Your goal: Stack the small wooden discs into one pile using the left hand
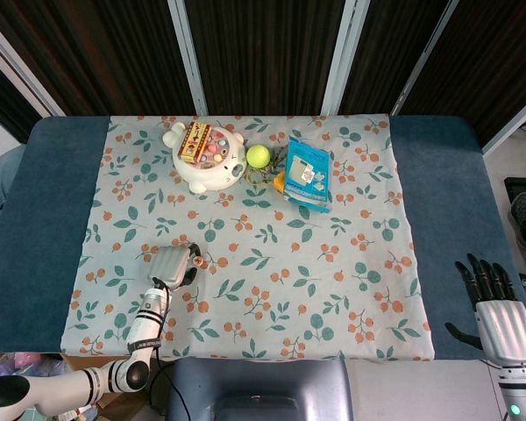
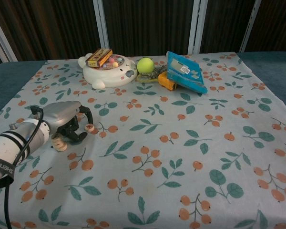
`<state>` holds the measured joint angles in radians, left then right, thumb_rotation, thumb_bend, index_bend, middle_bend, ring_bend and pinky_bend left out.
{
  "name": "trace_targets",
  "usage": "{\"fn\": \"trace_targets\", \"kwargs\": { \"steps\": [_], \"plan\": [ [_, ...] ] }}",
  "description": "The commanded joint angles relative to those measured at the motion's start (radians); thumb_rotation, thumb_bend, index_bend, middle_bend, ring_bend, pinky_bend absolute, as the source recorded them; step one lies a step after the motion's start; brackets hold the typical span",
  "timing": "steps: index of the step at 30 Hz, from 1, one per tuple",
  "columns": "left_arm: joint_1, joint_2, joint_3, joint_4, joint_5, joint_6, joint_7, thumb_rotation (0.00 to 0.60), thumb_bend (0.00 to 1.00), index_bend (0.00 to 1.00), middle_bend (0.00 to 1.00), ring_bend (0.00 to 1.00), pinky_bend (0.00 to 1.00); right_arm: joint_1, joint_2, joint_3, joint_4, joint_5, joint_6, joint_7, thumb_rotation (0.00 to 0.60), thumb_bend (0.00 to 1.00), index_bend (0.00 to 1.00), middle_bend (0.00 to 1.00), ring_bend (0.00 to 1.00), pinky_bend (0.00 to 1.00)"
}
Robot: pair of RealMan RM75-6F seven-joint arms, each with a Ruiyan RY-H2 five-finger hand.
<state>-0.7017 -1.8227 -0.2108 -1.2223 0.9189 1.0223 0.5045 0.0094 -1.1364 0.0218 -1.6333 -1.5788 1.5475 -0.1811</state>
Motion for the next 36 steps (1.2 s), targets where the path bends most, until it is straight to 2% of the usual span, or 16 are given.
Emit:
{"fn": "trace_targets", "kwargs": {
  "steps": [1, 12, 19, 24, 30, 36],
  "plan": [
    [0.0, -0.001, 0.0, 0.001, 0.001, 0.0, -0.001, 0.6, 0.39, 0.41, 1.0, 1.0, 1.0, 0.0, 0.0, 0.0, 0.0, 0.0, 0.0, 0.0, 0.6, 0.12, 0.0, 0.0, 0.0, 0.0],
    [0.007, -0.007, 0.003, 0.01, 0.016, 0.008, -0.01, 0.6, 0.38, 0.51, 1.0, 1.0, 1.0, 0.001, 0.0, 0.0, -0.001, 0.002, -0.004, -0.002, 0.6, 0.12, 0.0, 0.0, 0.0, 0.0],
    [0.006, 0.015, -0.007, -0.019, 0.032, 0.013, -0.017, 0.6, 0.38, 0.53, 1.0, 1.0, 1.0, 0.002, 0.0, 0.002, -0.001, 0.004, -0.005, -0.002, 0.6, 0.12, 0.0, 0.0, 0.0, 0.0],
    [0.017, 0.06, -0.014, -0.1, 0.063, 0.046, -0.028, 0.6, 0.38, 0.53, 1.0, 1.0, 1.0, 0.004, -0.002, 0.001, -0.001, 0.006, -0.01, -0.008, 0.6, 0.12, 0.0, 0.0, 0.0, 0.0],
    [0.04, 0.155, -0.025, -0.256, 0.077, 0.081, -0.034, 0.6, 0.39, 0.53, 1.0, 1.0, 1.0, 0.004, -0.004, -0.001, -0.004, 0.005, -0.011, -0.017, 0.6, 0.12, 0.0, 0.0, 0.0, 0.0],
    [0.076, 0.256, -0.001, -0.375, 0.066, 0.081, -0.045, 0.6, 0.38, 0.53, 1.0, 1.0, 1.0, 0.005, -0.005, -0.002, -0.005, 0.003, -0.013, -0.02, 0.6, 0.12, 0.0, 0.0, 0.0, 0.0]
  ]
}}
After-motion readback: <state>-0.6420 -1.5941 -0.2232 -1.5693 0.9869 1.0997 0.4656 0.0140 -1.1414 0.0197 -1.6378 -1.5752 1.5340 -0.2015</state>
